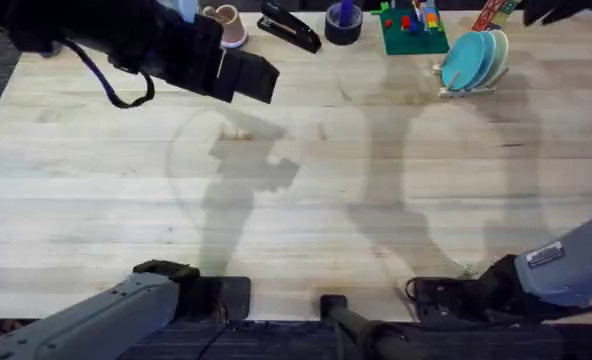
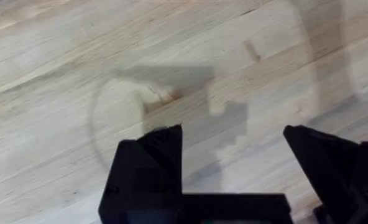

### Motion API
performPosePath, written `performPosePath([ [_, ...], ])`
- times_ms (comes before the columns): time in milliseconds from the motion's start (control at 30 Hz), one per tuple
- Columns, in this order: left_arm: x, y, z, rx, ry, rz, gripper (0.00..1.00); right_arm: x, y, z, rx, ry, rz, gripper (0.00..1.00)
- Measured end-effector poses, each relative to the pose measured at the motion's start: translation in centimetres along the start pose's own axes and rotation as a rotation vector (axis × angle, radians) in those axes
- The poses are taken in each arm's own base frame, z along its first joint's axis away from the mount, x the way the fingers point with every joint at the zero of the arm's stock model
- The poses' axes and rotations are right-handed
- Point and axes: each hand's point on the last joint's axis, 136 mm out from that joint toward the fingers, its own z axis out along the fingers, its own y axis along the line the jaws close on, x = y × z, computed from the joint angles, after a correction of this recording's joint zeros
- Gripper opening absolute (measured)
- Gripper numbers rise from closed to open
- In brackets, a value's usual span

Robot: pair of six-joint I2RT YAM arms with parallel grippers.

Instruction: Pick up the plates from the table one by one and place each into a slot on the dish rack.

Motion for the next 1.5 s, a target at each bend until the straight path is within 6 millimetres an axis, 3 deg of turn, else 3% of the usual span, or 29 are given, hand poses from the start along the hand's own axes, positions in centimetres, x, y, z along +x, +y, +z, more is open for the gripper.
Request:
performPosePath([
  [67,0.0,0.0,0.0,0.0,0.0,0.0,0.995,0.4,0.1,-1.3,0.001,-0.005,0.014,0.314],
  [200,0.0,0.0,0.0,0.0,0.0,0.0,0.995,1.2,0.5,-3.4,0.002,-0.012,0.039,0.859],
  [233,0.0,0.0,0.0,0.0,0.0,0.0,0.995,1.3,0.5,-3.9,0.003,-0.018,0.041,0.956],
  [267,0.0,0.0,0.0,0.0,0.0,0.0,0.995,1.4,0.6,-4.4,0.003,-0.021,0.045,0.983],
  [533,0.0,0.0,0.0,0.0,0.0,0.0,0.995,4.3,2.9,-7.5,-0.024,0.035,0.057,0.994],
  [933,0.0,0.0,0.0,0.0,0.0,0.0,0.995,5.8,8.0,-8.4,-0.081,0.033,-0.033,0.995],
  [1167,0.0,0.0,0.0,0.0,0.0,0.0,0.995,10.6,8.9,-8.2,-0.093,0.018,-0.015,0.995],
  [1367,0.6,-0.1,0.0,0.004,0.023,-0.005,0.993,14.9,9.6,-9.2,-0.116,-0.014,-0.008,0.995],
  [1500,0.9,-0.2,0.0,0.006,0.038,-0.008,0.994,16.3,9.7,-10.4,-0.113,-0.05,-0.001,0.995],
])
